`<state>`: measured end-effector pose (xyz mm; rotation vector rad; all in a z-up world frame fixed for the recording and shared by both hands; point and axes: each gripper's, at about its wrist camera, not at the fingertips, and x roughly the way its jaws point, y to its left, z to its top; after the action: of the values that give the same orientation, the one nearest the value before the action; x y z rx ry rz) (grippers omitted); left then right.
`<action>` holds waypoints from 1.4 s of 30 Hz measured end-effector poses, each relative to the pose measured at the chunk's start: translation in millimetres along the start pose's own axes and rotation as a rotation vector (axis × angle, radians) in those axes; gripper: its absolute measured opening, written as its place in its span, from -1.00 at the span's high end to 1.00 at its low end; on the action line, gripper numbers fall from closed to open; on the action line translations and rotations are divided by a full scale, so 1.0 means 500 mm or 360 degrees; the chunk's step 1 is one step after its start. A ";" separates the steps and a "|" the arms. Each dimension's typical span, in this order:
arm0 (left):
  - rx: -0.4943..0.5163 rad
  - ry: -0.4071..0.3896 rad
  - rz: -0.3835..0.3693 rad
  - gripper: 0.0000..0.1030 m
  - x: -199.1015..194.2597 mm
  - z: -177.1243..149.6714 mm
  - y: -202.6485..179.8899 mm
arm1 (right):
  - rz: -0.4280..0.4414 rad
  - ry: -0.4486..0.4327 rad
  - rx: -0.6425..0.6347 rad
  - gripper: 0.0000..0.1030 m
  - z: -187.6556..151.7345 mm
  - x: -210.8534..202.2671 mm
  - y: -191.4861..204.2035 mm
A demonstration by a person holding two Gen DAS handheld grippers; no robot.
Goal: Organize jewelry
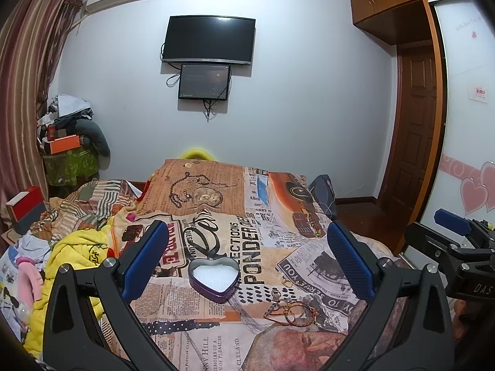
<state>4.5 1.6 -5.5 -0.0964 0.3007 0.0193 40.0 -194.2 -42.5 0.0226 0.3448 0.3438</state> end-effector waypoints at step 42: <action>-0.0005 0.0022 0.0023 -0.99 0.006 -0.003 0.007 | 0.0006 0.0023 -0.0018 -1.00 0.001 0.010 0.004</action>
<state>6.9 5.1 -8.4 -0.0973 0.3151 0.0335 43.8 -190.6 -43.6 0.0097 0.3570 0.3496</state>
